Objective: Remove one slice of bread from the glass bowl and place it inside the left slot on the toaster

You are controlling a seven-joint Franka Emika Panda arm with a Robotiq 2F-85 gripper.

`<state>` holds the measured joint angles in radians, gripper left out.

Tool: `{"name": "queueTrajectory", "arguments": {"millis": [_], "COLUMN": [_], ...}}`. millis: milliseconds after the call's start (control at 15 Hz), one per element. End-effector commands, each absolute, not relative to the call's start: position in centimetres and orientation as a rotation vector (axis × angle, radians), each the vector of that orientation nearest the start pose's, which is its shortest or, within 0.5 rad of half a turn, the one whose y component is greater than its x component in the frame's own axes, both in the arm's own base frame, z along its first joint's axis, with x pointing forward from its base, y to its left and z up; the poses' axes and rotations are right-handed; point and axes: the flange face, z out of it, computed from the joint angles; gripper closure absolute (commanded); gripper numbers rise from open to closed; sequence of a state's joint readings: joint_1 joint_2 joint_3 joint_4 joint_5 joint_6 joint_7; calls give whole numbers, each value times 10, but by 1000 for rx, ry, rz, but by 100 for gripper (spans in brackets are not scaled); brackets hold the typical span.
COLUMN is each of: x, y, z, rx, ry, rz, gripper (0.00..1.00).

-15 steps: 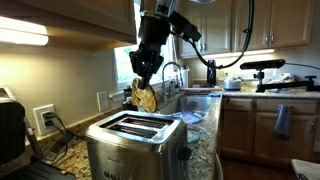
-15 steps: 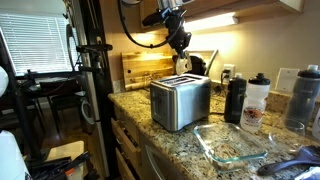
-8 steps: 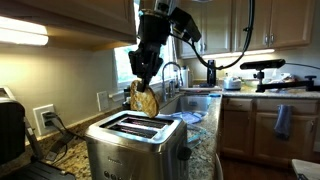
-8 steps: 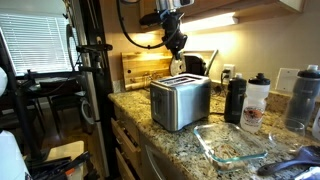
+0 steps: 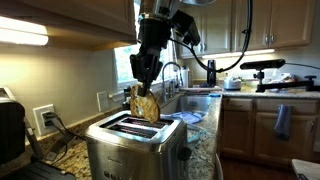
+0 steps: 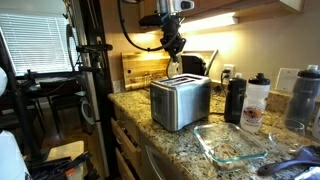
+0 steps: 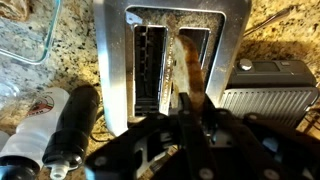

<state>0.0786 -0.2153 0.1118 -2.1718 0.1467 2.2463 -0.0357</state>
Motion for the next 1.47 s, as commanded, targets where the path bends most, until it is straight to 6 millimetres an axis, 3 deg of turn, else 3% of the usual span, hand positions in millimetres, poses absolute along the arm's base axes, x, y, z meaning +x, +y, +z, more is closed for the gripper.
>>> {"name": "queueTrajectory", "arguments": {"millis": [0, 1400], "x": [511, 537], "y": [106, 117], "z": [512, 506], "rx": [-2956, -2895], "ry": [-257, -227], "rz": [-367, -299], "gripper": [93, 93]}}
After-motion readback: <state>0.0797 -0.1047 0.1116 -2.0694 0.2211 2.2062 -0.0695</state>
